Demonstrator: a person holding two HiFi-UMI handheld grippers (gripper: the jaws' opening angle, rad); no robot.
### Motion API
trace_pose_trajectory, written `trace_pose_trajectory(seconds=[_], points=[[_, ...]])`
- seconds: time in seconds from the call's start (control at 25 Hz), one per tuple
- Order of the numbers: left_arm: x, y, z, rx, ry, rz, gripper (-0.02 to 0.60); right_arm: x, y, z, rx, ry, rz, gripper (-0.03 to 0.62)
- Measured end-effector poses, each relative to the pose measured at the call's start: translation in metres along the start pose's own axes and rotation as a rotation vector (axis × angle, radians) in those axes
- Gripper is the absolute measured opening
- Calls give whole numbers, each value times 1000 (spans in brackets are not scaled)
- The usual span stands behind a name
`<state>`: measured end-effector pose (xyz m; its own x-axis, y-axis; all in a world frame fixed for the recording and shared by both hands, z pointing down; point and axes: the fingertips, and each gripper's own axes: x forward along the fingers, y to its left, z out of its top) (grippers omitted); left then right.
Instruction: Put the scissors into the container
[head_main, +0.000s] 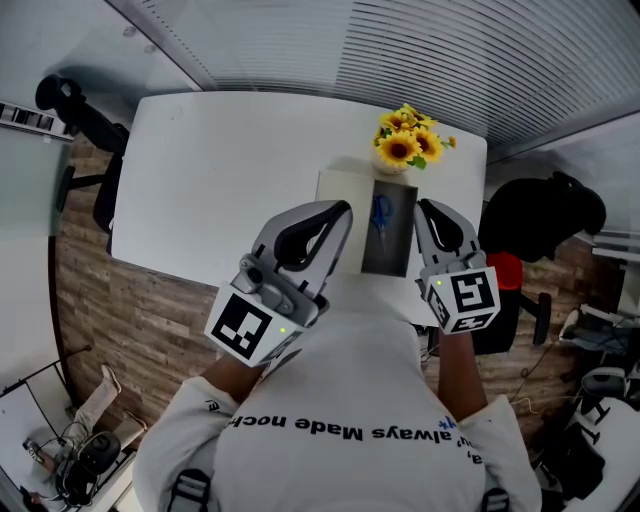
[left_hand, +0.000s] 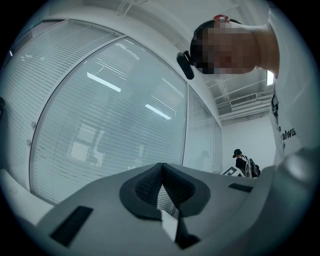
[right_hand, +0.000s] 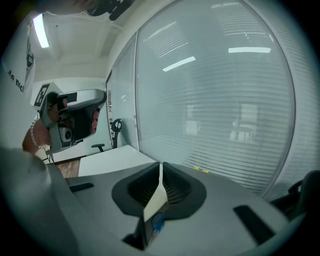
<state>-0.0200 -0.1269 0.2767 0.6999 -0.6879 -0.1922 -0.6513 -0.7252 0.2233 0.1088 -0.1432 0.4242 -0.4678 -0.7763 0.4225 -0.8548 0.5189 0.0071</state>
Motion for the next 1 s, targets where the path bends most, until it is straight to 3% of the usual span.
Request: trace_pose_trajectory(seconds=[1.0], points=[[1, -2, -1, 12, 14, -3, 18, -62, 21, 86, -91, -173, 22, 9]])
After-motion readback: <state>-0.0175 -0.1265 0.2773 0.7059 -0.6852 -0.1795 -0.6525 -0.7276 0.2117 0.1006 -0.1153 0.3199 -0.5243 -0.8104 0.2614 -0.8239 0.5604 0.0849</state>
